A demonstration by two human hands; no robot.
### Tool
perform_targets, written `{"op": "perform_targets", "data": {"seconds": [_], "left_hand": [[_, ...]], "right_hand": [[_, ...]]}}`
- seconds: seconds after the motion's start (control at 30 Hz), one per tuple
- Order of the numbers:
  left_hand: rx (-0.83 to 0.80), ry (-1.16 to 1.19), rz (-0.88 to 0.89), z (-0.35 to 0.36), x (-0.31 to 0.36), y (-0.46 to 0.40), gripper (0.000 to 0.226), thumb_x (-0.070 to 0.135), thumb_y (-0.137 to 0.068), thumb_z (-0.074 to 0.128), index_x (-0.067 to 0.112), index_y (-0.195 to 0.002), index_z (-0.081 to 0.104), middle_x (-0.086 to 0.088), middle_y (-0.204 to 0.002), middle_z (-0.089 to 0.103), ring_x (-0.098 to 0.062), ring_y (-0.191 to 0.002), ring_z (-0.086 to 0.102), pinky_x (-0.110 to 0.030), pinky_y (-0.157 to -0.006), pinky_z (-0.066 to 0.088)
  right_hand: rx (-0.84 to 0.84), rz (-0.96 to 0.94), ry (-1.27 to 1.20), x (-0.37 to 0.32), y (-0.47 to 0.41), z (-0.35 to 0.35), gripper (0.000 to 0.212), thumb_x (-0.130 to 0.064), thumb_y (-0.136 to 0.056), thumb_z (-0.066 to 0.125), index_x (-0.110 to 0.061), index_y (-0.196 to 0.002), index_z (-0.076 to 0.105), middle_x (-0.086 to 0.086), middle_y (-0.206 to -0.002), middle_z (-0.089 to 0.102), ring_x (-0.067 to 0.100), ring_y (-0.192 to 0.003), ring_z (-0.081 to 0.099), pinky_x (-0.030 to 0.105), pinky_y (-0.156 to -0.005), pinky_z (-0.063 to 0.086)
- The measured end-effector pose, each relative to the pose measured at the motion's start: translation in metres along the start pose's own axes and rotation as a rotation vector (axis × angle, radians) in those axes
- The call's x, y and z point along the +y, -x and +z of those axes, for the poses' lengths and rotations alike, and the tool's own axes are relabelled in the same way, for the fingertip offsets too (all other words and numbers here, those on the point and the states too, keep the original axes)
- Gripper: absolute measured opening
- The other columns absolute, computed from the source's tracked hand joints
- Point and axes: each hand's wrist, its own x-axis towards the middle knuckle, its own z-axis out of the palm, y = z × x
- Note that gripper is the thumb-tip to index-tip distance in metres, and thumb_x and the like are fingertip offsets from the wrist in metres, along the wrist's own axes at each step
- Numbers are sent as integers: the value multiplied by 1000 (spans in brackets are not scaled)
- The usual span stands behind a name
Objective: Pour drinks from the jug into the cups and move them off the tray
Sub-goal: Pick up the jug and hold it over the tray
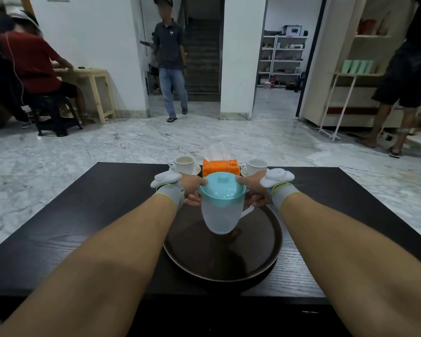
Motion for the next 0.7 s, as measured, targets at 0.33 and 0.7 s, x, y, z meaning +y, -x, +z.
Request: {"op": "perform_targets", "data": {"seconds": [0.33, 0.7], "left_hand": [[-24, 15, -31, -3, -4, -6, 45, 29, -91, 65, -3, -123, 55, -14, -79, 56, -21, -62, 60, -36, -64, 57], [4, 43, -170, -25, -26, -22, 62, 55, -92, 49, 4, -126, 54, -9, -111, 70, -22, -101, 68, -37, -85, 51]], "right_hand": [[-9, -1, -39, 1, -1, -1, 37, -47, -93, 52, -11, -84, 50, 20, -105, 71, 33, -97, 72, 29, -63, 47], [100, 104, -95, 23, -6, -24, 46, -36, -101, 36, 1, -118, 59, 14, -75, 64, 22, -56, 61, 18, -44, 38]]}}
